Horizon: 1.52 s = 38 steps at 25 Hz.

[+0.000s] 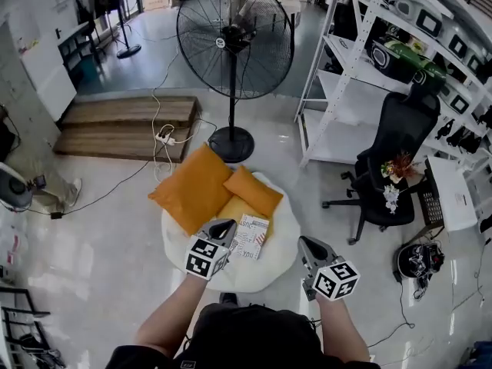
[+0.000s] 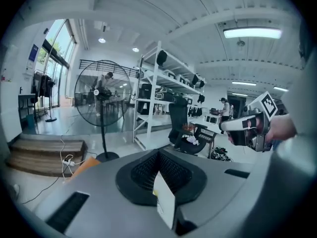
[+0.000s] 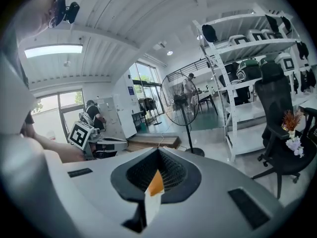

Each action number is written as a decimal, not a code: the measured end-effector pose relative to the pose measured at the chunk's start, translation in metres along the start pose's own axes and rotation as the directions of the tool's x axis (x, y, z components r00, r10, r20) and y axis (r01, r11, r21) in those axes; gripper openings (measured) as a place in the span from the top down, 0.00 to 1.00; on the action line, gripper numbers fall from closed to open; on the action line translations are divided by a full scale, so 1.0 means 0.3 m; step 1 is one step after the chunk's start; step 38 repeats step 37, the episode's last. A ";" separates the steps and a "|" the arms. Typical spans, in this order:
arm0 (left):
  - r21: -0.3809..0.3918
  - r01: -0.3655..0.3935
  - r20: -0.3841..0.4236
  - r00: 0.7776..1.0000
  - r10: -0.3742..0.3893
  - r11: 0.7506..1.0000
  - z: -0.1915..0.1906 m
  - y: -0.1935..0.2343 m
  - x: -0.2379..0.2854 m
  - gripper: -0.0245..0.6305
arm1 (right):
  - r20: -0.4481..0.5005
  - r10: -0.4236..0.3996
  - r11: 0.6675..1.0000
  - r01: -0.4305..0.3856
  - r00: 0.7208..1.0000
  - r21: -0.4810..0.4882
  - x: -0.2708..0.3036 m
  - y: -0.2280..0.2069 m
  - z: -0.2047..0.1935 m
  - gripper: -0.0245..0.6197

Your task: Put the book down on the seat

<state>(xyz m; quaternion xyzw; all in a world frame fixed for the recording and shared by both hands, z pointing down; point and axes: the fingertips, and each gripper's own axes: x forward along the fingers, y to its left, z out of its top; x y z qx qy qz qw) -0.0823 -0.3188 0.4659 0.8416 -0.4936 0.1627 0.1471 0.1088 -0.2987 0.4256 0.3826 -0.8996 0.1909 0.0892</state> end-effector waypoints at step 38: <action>-0.018 -0.153 0.189 0.970 0.154 0.988 0.297 -0.605 -0.268 0.96 | 0.187 0.145 0.985 -0.124 0.972 -0.122 -0.650 -0.119 0.217 0.95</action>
